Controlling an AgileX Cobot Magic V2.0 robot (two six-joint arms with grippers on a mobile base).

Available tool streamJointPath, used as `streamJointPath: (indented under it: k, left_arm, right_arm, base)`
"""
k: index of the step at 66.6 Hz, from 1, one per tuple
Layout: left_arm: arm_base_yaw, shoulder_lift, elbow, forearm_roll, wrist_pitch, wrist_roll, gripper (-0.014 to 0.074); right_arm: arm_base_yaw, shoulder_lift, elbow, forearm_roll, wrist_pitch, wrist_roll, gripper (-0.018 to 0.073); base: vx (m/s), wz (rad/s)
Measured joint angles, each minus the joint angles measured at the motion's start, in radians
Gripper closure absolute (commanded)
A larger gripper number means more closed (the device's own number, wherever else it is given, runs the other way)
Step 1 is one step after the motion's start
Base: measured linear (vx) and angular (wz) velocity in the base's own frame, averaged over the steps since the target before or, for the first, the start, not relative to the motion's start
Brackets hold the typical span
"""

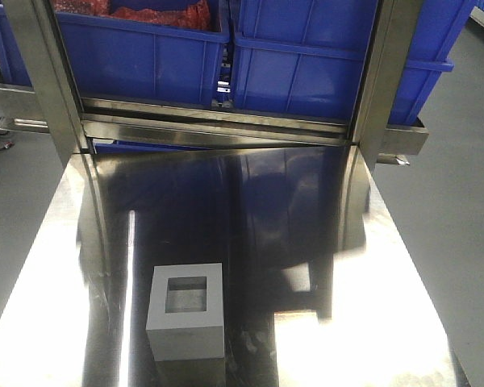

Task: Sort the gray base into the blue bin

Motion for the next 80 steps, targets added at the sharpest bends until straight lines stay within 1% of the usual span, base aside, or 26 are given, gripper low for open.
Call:
streamJointPath:
  k: [9,15,18,30,41,49,60,80]
  left_arm:
    - [0.000,0.127,-0.099,-0.002,0.179,0.008,0.0603]
    - [0.000,0.185,-0.137,-0.002,0.264,0.033,0.0603]
    - [0.000,0.203,-0.144,-0.002,0.288,0.040,0.0603]
    - [0.000,0.220,-0.147,-0.002,0.326,0.046,0.0603]
    - [0.000,0.220,-0.147,-0.002,0.318,0.046,0.0600]
    - [0.000,0.220,-0.147,-0.002,0.318,0.046,0.0578]
    - [0.000,0.220,-0.147,-0.002,0.318,0.046,0.0498]
    - [0.000,0.220,-0.147,-0.002,0.318,0.046,0.0232]
  right_arm:
    - [0.000,0.000,0.000,0.000,0.000,0.000,0.0564]
    - [0.000,0.000,0.000,0.000,0.000,0.000,0.0564]
    - [0.000,0.000,0.000,0.000,0.000,0.000,0.0564]
    - [0.000,0.000,0.000,0.000,0.000,0.000,0.0564]
    - [0.000,0.000,0.000,0.000,0.000,0.000,0.0564]
    - [0.000,0.000,0.000,0.000,0.000,0.000,0.0564]
    - [0.000,0.000,0.000,0.000,0.000,0.000,0.0564]
    - [0.000,0.000,0.000,0.000,0.000,0.000,0.0564]
  base:
    - [0.00,0.00]
    - [0.00,0.00]
    - [0.00,0.00]
    - [0.00,0.00]
    - [0.00,0.00]
    - [0.00,0.00]
    - [0.00,0.00]
    - [0.00,0.00]
